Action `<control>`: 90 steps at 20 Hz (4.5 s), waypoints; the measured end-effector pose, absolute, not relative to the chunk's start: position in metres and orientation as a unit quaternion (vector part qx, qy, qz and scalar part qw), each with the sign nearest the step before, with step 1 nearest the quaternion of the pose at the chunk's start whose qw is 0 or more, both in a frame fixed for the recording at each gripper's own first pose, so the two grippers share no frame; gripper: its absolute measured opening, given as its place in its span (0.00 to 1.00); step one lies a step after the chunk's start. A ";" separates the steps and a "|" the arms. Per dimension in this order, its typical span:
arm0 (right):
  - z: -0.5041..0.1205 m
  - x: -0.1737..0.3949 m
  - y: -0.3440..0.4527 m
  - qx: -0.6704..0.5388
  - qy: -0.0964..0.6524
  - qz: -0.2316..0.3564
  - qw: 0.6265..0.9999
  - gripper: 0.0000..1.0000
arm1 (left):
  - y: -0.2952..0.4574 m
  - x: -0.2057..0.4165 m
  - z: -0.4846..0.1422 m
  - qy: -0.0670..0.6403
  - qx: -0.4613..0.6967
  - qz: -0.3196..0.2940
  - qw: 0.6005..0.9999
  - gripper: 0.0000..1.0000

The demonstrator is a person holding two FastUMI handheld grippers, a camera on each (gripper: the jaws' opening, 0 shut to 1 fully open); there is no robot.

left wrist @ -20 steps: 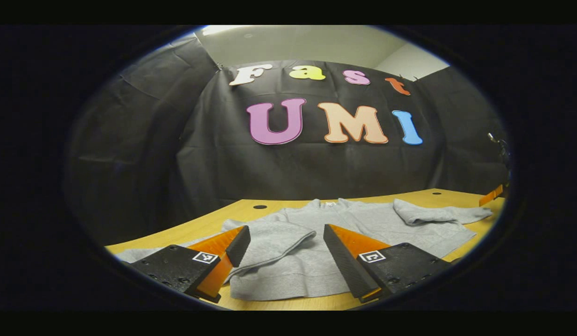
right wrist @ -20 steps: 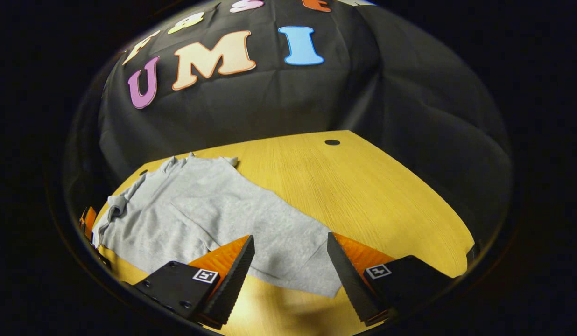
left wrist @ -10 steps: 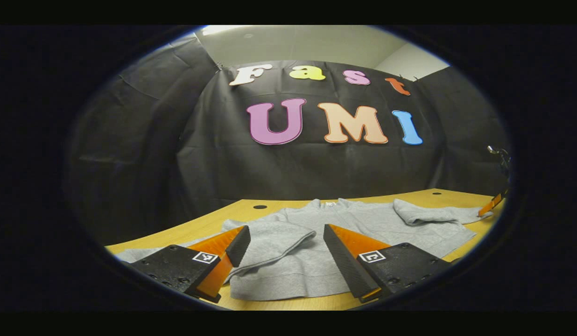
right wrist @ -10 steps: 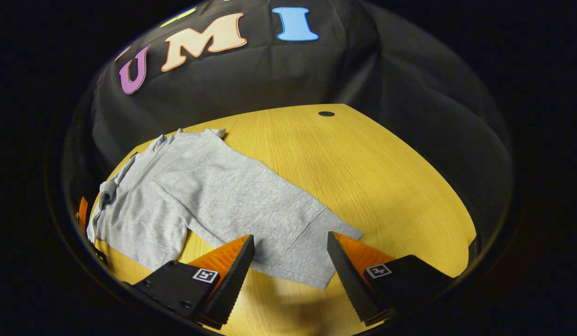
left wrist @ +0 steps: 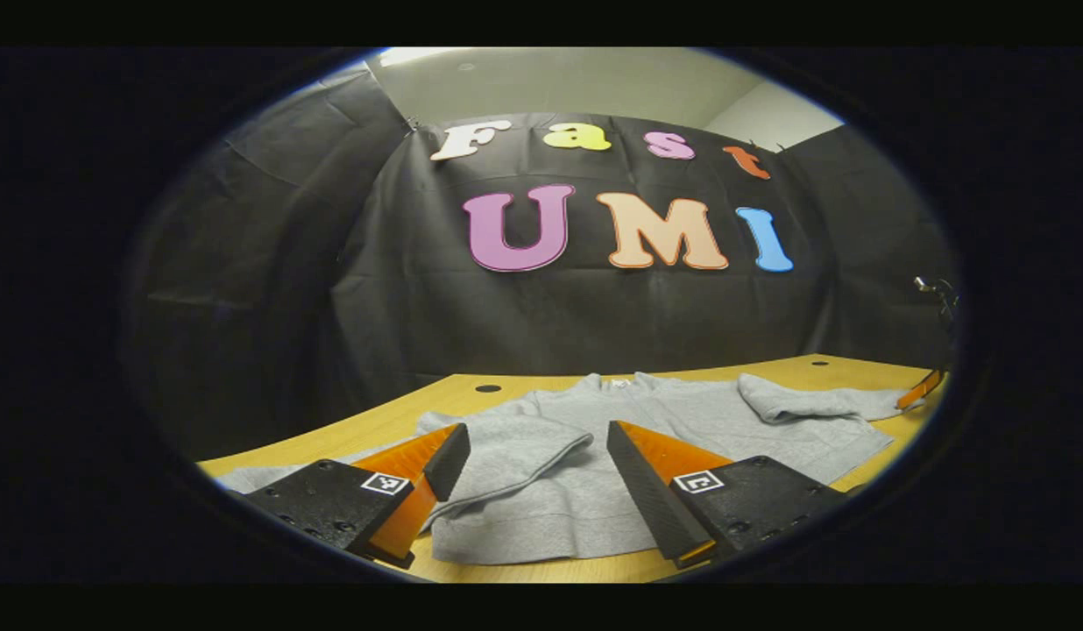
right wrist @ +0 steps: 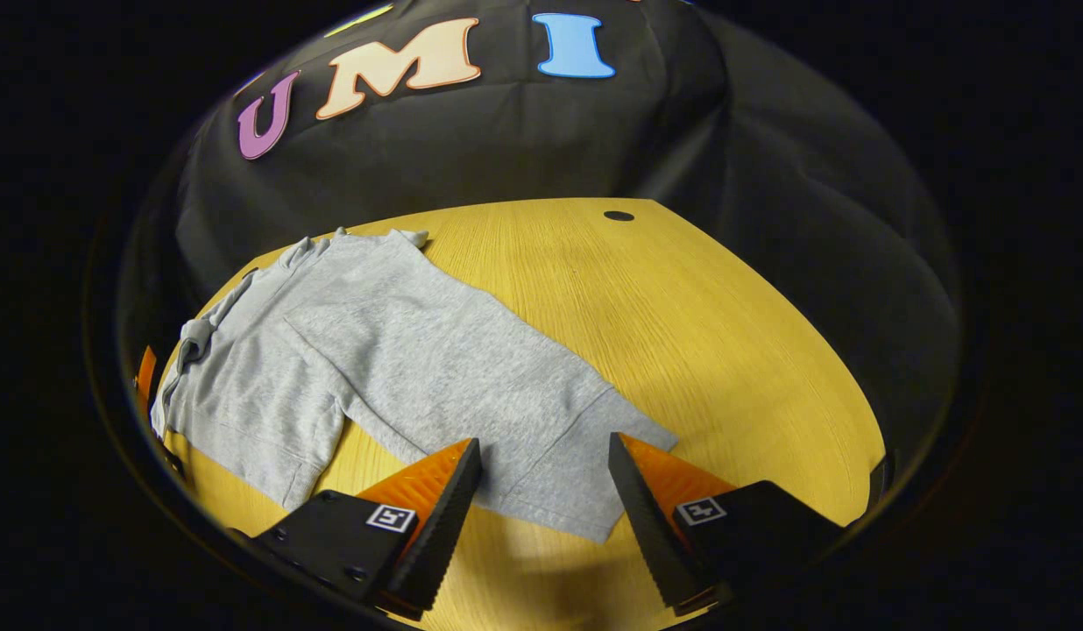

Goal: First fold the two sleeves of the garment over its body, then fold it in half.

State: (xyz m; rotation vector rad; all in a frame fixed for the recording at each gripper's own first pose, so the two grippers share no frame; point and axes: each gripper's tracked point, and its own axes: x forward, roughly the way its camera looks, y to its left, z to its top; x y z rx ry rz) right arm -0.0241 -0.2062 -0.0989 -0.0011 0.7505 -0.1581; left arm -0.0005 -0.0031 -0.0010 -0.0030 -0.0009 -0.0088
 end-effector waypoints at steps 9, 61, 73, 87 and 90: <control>-0.103 -0.028 -0.184 0.004 0.379 -0.043 0.925 0.15 | -0.003 -0.001 -0.002 -0.001 -0.002 -0.004 1.000 0.93; -0.070 0.170 0.320 0.037 0.304 0.263 0.915 0.16 | -0.002 -0.001 -0.002 0.000 -0.001 -0.002 1.000 0.93; 0.012 0.136 0.274 0.003 0.192 0.277 0.941 0.98 | -0.001 -0.001 -0.003 0.001 -0.001 0.002 1.000 0.93; 0.033 0.035 -0.019 0.046 0.032 0.047 0.997 0.97 | 0.067 -0.011 -0.005 0.078 0.005 0.033 0.996 0.92; 0.019 0.031 -0.063 0.072 0.034 0.005 0.997 0.97 | 0.103 -0.029 -0.019 0.148 -0.005 0.044 0.988 0.92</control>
